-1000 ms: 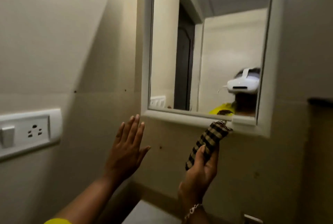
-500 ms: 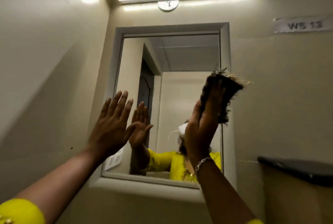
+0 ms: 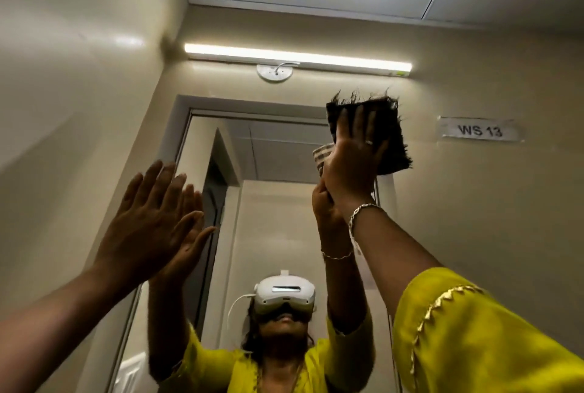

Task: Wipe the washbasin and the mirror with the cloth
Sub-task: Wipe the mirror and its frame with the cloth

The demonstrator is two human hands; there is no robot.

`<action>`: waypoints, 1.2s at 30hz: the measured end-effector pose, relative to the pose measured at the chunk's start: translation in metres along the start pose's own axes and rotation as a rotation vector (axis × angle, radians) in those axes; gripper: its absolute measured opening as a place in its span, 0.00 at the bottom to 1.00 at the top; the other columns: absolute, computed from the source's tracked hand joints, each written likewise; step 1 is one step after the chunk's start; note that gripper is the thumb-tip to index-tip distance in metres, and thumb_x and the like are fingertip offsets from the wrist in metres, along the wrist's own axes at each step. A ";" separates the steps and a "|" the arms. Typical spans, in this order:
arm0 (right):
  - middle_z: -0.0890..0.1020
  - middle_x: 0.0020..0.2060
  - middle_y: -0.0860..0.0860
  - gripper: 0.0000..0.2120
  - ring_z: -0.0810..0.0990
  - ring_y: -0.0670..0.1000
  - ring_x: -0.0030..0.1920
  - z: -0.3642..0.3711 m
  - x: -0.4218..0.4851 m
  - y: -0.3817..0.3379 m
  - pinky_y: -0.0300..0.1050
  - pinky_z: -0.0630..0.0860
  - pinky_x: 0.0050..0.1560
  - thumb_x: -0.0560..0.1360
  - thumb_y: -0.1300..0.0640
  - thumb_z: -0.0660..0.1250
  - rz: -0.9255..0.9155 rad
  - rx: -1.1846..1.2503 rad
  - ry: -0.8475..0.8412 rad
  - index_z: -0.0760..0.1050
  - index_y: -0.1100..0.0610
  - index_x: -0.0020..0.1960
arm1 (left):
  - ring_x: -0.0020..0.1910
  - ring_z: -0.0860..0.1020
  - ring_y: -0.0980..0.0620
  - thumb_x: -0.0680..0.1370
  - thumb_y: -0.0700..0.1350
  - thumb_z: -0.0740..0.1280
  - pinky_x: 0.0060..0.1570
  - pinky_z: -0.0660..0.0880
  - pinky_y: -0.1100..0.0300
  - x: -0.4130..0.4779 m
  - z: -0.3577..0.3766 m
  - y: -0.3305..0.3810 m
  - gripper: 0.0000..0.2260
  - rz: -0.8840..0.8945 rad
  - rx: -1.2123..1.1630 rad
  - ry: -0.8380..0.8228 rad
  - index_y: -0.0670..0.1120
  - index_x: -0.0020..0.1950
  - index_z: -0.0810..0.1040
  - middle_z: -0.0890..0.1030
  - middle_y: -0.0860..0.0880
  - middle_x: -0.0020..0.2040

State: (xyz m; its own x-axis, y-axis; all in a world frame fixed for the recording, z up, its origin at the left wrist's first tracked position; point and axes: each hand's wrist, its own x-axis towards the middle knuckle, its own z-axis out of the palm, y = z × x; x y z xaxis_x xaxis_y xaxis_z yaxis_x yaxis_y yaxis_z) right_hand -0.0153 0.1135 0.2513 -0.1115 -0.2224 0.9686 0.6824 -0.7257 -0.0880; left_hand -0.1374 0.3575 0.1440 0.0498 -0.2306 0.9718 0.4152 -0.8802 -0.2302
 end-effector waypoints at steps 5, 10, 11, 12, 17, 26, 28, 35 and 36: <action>0.43 0.75 0.59 0.26 0.37 0.62 0.74 0.015 0.007 -0.008 0.66 0.39 0.70 0.80 0.55 0.51 0.213 -0.025 -0.299 0.48 0.55 0.76 | 0.72 0.56 0.43 0.78 0.64 0.41 0.73 0.38 0.61 -0.001 0.021 -0.007 0.36 -0.024 -0.055 -0.023 0.36 0.69 0.64 0.64 0.34 0.71; 0.43 0.76 0.56 0.28 0.39 0.58 0.75 0.004 0.020 -0.008 0.61 0.41 0.71 0.80 0.42 0.43 0.242 -0.010 -0.463 0.47 0.52 0.76 | 0.76 0.45 0.52 0.77 0.64 0.46 0.75 0.41 0.58 -0.002 0.043 -0.011 0.35 -0.061 -0.074 0.010 0.39 0.72 0.60 0.60 0.39 0.74; 0.46 0.76 0.55 0.26 0.43 0.57 0.75 -0.002 0.020 -0.002 0.61 0.43 0.71 0.80 0.43 0.43 0.199 -0.024 -0.449 0.50 0.51 0.75 | 0.76 0.44 0.52 0.76 0.64 0.48 0.75 0.42 0.55 -0.002 0.050 -0.014 0.34 -0.067 -0.057 0.012 0.40 0.72 0.60 0.59 0.40 0.74; 0.50 0.76 0.55 0.25 0.47 0.57 0.75 -0.005 0.019 0.007 0.60 0.45 0.71 0.80 0.44 0.43 0.134 -0.067 -0.420 0.52 0.50 0.75 | 0.76 0.45 0.50 0.75 0.64 0.50 0.75 0.44 0.52 -0.003 0.059 -0.017 0.34 -0.079 -0.039 0.000 0.41 0.73 0.59 0.56 0.41 0.75; 0.61 0.70 0.59 0.25 0.55 0.61 0.72 -0.005 0.010 0.036 0.58 0.43 0.73 0.79 0.45 0.48 -0.189 -0.339 -0.258 0.54 0.52 0.74 | 0.76 0.46 0.43 0.73 0.66 0.52 0.72 0.50 0.39 -0.001 0.096 -0.037 0.37 -0.078 0.007 -0.065 0.42 0.75 0.57 0.50 0.42 0.77; 0.56 0.73 0.59 0.26 0.49 0.61 0.74 0.001 0.016 0.037 0.61 0.42 0.73 0.79 0.44 0.48 -0.158 -0.260 -0.327 0.53 0.53 0.74 | 0.76 0.48 0.44 0.74 0.68 0.49 0.72 0.53 0.40 0.001 0.121 -0.053 0.37 -0.118 -0.039 0.018 0.45 0.76 0.54 0.49 0.44 0.78; 0.57 0.72 0.61 0.26 0.49 0.63 0.73 0.002 0.016 0.032 0.64 0.40 0.72 0.79 0.43 0.48 -0.151 -0.279 -0.321 0.55 0.55 0.73 | 0.76 0.51 0.45 0.54 0.83 0.38 0.72 0.57 0.43 0.003 0.135 -0.061 0.59 -0.134 0.030 -0.043 0.47 0.75 0.56 0.52 0.45 0.77; 0.51 0.73 0.63 0.29 0.46 0.64 0.74 0.009 0.014 0.029 0.62 0.39 0.72 0.79 0.43 0.47 -0.136 -0.275 -0.339 0.46 0.53 0.75 | 0.75 0.55 0.47 0.65 0.69 0.51 0.73 0.58 0.50 0.000 0.172 -0.082 0.40 -0.171 0.189 0.016 0.51 0.73 0.61 0.57 0.47 0.76; 0.52 0.73 0.61 0.28 0.46 0.63 0.74 0.008 0.015 0.032 0.61 0.40 0.72 0.79 0.42 0.48 -0.137 -0.258 -0.337 0.47 0.52 0.75 | 0.75 0.55 0.48 0.64 0.69 0.51 0.73 0.58 0.50 -0.001 0.174 -0.083 0.41 -0.170 0.202 0.053 0.51 0.73 0.62 0.57 0.48 0.76</action>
State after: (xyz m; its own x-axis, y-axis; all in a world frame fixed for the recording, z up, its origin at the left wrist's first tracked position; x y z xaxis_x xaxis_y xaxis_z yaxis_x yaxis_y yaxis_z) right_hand 0.0106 0.0925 0.2650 0.0824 0.0810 0.9933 0.4703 -0.8819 0.0329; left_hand -0.0137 0.5031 0.1712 -0.0818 -0.1125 0.9903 0.5867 -0.8086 -0.0434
